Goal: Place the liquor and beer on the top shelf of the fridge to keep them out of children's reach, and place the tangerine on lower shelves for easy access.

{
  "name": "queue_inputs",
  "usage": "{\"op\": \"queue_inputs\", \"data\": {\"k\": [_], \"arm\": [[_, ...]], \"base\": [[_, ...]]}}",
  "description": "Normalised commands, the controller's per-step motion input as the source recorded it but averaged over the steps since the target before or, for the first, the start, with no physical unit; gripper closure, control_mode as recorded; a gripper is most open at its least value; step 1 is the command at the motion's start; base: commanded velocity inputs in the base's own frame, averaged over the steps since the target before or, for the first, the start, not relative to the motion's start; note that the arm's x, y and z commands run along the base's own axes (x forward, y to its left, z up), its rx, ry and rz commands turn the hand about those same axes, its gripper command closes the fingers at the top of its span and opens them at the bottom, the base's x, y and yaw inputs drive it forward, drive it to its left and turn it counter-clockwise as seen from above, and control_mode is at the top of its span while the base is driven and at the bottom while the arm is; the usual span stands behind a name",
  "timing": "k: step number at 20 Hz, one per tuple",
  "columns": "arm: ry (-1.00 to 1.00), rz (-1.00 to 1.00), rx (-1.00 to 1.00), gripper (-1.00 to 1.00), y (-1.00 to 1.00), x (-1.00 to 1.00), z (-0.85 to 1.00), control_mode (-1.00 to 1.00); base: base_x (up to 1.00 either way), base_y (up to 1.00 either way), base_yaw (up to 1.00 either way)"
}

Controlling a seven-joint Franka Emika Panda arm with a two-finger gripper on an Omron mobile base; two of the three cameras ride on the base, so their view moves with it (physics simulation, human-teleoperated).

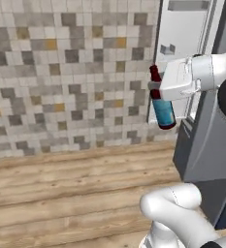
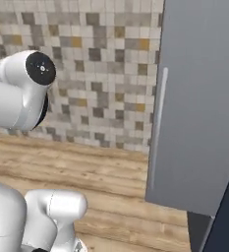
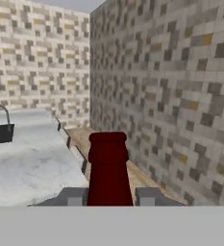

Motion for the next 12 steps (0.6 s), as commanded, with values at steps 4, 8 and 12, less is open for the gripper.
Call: {"op": "queue_inputs", "data": {"k": [4, 8, 12], "arm": [[0.0, 0.0, 0.0, 1.0, 0.0, 0.0, 0.0, 1.0], [0.0, 0.0, 0.0, 1.0, 0.0, 0.0, 0.0, 1.0], [0.0, 0.0, 0.0, 1.0, 0.0, 0.0, 0.0, 1.0]], "base": [[0.02, 0.17, -0.78], [0.2, 0.66, -0.63], [0.45, 0.92, -0.49]]}}
